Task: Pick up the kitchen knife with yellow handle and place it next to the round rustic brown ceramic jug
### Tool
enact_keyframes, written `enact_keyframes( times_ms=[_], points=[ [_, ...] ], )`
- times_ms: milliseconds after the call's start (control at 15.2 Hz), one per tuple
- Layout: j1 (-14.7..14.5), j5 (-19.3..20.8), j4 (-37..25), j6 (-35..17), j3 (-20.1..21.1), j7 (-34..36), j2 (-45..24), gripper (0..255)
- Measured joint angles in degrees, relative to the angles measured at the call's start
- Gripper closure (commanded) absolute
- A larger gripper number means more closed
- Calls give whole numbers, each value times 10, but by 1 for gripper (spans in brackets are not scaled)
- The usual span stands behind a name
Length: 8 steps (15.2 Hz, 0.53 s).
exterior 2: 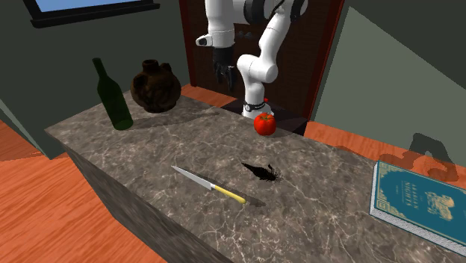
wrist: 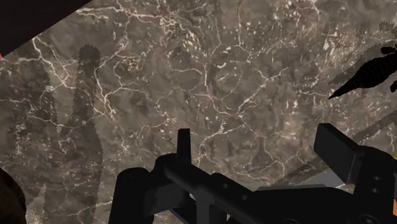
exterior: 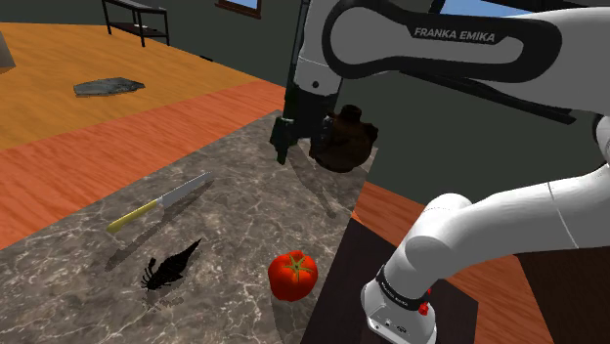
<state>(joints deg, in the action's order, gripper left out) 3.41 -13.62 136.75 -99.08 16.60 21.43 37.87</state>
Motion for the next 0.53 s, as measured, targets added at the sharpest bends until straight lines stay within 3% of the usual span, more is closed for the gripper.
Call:
enact_keyframes(
  times_ms=[528],
  points=[
    [42,-20,-48,-103,129,244,-130,0]
  ],
)
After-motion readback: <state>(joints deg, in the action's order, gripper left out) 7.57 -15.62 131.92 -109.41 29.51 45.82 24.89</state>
